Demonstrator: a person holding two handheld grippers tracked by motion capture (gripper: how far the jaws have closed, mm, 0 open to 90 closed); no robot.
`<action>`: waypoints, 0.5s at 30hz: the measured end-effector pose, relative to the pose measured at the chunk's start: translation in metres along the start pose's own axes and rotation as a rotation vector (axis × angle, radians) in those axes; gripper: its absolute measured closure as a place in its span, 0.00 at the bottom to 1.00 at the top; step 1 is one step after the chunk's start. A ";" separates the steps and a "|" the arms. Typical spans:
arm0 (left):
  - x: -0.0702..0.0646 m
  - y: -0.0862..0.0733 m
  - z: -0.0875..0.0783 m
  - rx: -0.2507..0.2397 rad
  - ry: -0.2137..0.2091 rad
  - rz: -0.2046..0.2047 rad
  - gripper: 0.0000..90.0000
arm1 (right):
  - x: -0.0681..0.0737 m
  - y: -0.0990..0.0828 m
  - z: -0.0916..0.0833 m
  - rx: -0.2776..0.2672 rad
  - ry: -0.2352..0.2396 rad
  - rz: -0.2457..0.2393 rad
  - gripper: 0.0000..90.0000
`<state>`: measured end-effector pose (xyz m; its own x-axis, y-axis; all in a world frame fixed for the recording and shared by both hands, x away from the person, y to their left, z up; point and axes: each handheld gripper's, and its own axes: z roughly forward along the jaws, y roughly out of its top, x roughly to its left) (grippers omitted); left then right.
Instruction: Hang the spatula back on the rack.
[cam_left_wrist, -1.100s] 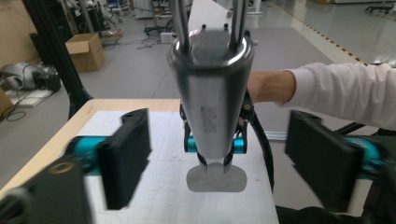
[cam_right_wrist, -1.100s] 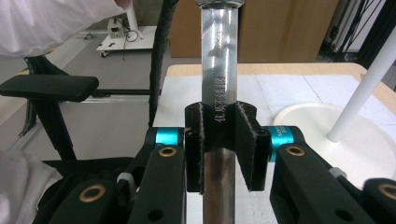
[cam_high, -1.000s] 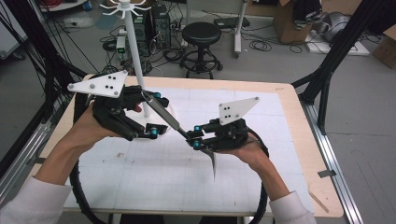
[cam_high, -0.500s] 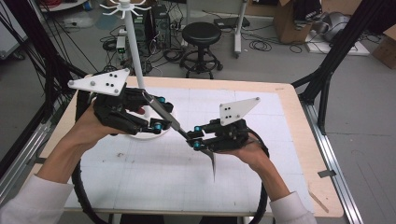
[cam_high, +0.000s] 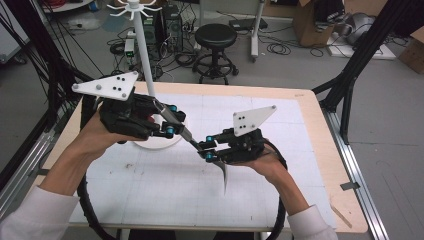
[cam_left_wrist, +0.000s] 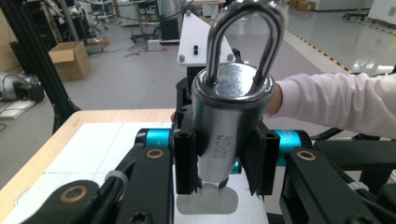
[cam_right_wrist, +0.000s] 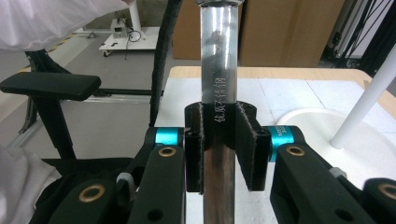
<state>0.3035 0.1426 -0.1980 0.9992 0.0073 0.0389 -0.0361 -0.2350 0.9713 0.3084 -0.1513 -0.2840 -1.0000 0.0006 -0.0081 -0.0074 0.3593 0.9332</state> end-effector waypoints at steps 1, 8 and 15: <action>0.000 0.000 0.000 -0.001 0.003 -0.002 0.76 | 0.000 0.000 0.000 -0.001 -0.001 0.005 0.83; -0.001 0.002 0.001 0.018 0.018 -0.021 0.76 | 0.000 0.000 0.004 0.005 0.003 0.013 0.83; -0.003 0.011 0.003 0.037 0.040 -0.044 0.76 | 0.001 0.002 0.007 -0.005 0.003 0.018 0.79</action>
<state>0.3004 0.1374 -0.1879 0.9983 0.0576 0.0061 0.0097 -0.2698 0.9629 0.3078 -0.1438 -0.2843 -0.9999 0.0040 0.0100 0.0107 0.3547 0.9349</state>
